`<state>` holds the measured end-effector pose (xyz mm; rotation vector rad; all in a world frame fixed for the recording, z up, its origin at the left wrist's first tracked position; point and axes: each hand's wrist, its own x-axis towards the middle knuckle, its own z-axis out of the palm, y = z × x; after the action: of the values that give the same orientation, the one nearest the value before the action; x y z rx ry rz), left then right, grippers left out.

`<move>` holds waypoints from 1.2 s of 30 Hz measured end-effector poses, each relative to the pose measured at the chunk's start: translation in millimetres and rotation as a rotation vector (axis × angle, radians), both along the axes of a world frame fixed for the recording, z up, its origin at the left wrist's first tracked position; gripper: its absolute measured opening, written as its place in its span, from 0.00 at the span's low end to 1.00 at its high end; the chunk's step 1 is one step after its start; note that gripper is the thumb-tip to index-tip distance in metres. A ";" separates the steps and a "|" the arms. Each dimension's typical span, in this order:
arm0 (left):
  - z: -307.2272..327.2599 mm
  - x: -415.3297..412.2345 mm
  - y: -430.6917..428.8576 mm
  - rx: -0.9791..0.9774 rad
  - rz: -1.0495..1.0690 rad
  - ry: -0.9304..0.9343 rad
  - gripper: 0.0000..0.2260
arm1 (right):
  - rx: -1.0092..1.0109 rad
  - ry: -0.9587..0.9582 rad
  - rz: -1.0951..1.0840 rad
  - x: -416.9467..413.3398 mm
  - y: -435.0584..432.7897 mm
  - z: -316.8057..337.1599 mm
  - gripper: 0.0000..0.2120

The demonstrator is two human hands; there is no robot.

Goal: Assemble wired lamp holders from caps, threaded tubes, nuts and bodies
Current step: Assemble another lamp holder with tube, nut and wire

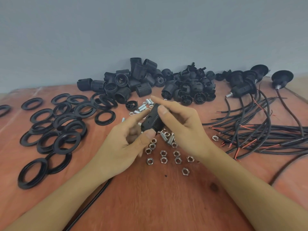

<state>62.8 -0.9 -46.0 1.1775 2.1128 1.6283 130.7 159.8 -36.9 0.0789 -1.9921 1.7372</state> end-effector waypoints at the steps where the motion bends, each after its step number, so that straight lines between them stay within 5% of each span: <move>1: 0.8 -0.3 0.6 0.024 0.029 -0.058 0.19 | -0.034 -0.024 0.012 -0.3 2.8 1.0 0.12; 4: 3.5 -0.8 1.4 0.082 0.081 -0.214 0.11 | -0.026 -0.108 -0.007 -2.0 9.0 2.2 0.11; 13: 6.8 3.8 0.8 0.091 -0.085 -0.536 0.16 | -0.048 -0.292 -0.021 -6.8 1.4 -2.8 0.17; 19: 7.3 9.6 4.7 0.098 -0.004 -0.526 0.15 | 0.124 -0.300 -0.149 -5.0 -8.2 -2.5 0.19; 36: 4.8 13.1 7.9 0.119 0.027 -0.378 0.11 | 0.214 -0.326 -0.270 -4.8 -13.4 -2.9 0.16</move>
<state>75.9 7.0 -41.2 0.7939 1.8225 1.8402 126.0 146.4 -39.8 -0.4083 -2.2904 1.4321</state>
